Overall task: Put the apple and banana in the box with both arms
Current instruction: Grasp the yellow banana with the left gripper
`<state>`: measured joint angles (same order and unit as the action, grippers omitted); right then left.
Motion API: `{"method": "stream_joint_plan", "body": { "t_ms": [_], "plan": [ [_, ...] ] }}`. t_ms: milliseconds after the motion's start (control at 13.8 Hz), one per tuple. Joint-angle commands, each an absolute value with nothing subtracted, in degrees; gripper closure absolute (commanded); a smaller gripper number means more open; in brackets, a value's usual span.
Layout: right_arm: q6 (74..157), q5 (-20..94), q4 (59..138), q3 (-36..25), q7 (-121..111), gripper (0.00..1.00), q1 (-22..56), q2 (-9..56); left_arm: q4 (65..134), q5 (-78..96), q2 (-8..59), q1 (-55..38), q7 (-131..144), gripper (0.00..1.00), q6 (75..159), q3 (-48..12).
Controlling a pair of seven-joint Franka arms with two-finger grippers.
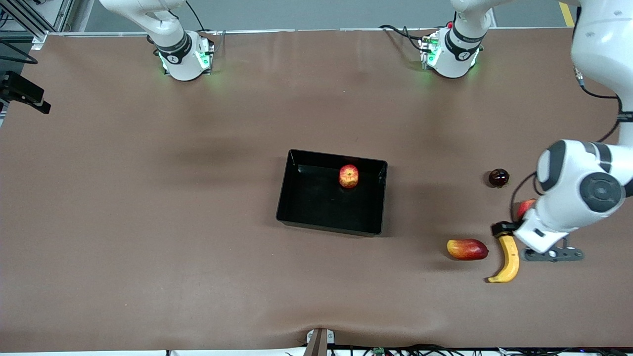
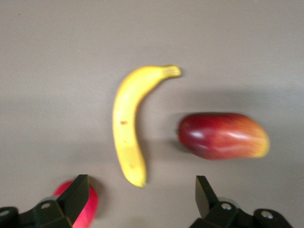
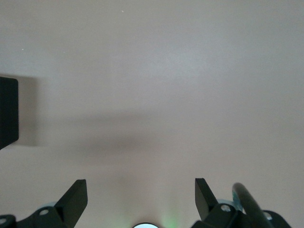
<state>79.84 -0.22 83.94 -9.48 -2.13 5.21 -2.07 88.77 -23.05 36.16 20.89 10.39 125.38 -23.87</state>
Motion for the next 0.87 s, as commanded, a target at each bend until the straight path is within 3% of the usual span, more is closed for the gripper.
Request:
{"method": "stream_joint_plan", "body": {
  "t_ms": [0,435,508,581,726,798],
  "plan": [
    [78.9,1.9,83.5,-9.0,-3.0,0.00,2.9,-1.9,87.3,-24.0,41.3,23.1,8.9,0.07,130.9,-24.8],
    [78.9,1.9,83.5,-9.0,-3.0,0.00,2.8,-1.8,83.4,-24.8,49.3,21.7,8.3,0.25,139.1,-20.0],
    [78.9,1.9,83.5,-9.0,-3.0,0.00,2.9,-1.6,83.3,-24.9,50.0,21.3,8.3,0.32,140.2,-19.2],
    [78.9,1.9,83.5,-9.0,-3.0,0.00,2.9,-1.6,83.3,-24.9,50.3,20.7,8.4,0.46,140.6,-18.5],
    [78.9,1.9,83.5,-9.0,-3.0,0.00,2.9,-1.6,83.3,-24.8,50.4,20.0,9.1,0.90,140.6,-18.1],
    [78.9,1.9,83.5,-9.0,-3.0,0.00,2.9,-1.6,83.3,-24.9,50.1,20.0,9.0,1.00,140.6,-18.1]
  ]
}}
